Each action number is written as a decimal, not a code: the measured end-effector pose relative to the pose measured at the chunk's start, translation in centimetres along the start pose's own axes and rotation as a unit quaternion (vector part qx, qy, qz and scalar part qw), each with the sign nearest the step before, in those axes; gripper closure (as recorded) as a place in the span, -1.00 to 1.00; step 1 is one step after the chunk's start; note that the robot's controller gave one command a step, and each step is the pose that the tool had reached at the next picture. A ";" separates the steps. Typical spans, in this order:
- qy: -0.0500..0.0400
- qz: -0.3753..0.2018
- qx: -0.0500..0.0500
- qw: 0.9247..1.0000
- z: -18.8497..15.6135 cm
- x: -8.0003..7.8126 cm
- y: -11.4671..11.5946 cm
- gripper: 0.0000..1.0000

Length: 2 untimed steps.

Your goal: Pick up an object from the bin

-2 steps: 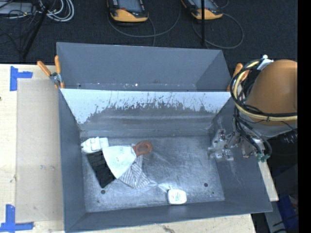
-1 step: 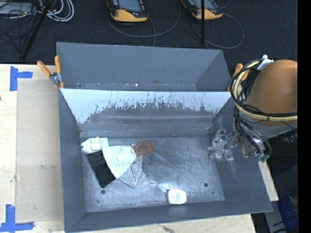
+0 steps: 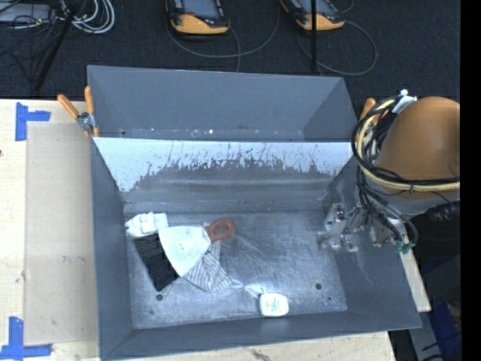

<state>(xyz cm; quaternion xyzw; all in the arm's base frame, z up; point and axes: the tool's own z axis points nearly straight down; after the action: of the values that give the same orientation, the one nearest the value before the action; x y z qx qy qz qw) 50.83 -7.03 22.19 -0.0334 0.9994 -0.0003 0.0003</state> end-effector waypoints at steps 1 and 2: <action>0.000 -0.077 -0.001 0.997 3.6 2.3 -0.9 1.00; 0.001 0.037 0.000 0.999 5.5 1.8 -0.5 -1.00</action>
Offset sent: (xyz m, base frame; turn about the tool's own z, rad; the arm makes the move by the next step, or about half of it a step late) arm -0.0175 -0.0069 -0.0546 0.0744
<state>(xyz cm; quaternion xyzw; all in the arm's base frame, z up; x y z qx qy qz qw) 49.11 -7.69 16.64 0.0036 1.0000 0.0001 -0.0003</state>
